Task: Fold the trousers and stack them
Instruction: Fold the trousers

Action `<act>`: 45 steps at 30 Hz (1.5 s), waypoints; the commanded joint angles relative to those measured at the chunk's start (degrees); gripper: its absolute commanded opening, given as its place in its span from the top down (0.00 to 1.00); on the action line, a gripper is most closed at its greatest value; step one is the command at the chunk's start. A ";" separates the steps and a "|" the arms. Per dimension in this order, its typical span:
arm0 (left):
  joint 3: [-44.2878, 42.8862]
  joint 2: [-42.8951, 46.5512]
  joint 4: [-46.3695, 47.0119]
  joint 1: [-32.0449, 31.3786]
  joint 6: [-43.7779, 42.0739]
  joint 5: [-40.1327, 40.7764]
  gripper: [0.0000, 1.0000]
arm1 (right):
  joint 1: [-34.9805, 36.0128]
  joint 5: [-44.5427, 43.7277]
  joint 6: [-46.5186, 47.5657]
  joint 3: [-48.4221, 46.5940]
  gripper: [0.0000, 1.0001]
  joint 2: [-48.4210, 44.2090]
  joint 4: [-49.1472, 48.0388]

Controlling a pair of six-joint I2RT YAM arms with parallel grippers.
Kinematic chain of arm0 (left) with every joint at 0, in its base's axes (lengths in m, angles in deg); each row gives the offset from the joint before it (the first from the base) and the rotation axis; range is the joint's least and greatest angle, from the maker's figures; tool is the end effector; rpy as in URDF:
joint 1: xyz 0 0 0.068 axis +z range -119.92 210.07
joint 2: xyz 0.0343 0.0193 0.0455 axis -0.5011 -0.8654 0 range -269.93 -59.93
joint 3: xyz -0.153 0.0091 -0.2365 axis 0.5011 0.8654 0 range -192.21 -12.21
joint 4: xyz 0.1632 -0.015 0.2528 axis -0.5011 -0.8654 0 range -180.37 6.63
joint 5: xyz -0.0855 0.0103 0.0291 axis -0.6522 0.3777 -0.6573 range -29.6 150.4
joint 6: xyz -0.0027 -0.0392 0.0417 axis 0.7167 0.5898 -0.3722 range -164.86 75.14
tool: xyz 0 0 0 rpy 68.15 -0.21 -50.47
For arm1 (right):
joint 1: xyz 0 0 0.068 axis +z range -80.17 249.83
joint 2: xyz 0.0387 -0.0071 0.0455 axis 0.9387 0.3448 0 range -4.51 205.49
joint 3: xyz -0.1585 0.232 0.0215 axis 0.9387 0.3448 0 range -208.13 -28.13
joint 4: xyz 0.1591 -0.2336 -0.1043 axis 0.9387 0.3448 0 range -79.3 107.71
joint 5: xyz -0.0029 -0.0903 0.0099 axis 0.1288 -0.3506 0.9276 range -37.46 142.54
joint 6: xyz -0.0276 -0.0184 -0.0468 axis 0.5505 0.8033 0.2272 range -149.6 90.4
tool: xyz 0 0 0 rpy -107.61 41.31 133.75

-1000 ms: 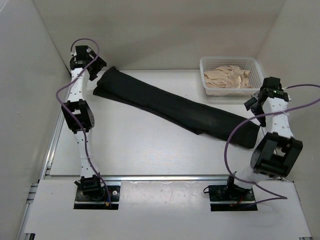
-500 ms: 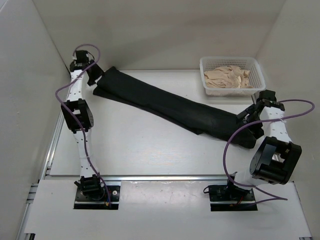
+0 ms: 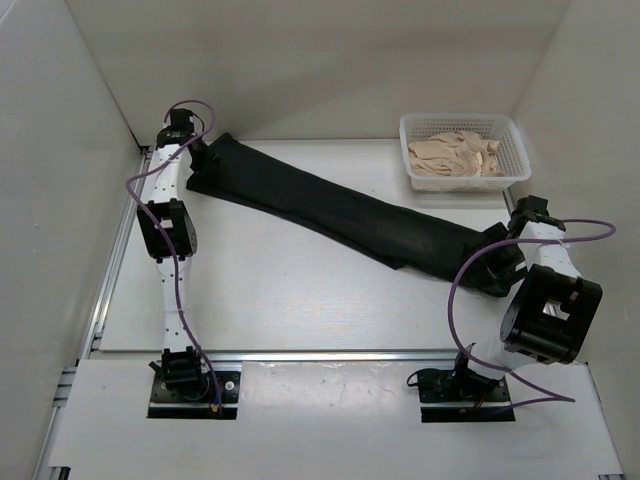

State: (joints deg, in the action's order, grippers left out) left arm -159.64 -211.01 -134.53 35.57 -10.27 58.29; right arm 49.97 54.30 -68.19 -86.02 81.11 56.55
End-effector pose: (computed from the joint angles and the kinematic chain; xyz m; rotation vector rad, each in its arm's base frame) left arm 0.6130 0.0575 0.1937 -0.8583 2.3957 -0.2481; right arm 0.2953 -0.1054 0.1956 1.3916 2.5004 0.1108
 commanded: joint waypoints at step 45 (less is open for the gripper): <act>17.09 15.73 -0.95 4.96 -2.16 4.04 0.90 | -0.18 -6.24 -4.57 -3.11 1.00 6.40 -9.63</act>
State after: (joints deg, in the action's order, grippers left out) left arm -143.69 -198.56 -135.73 38.85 -11.13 60.04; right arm 50.36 52.88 -73.89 -86.61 89.90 45.71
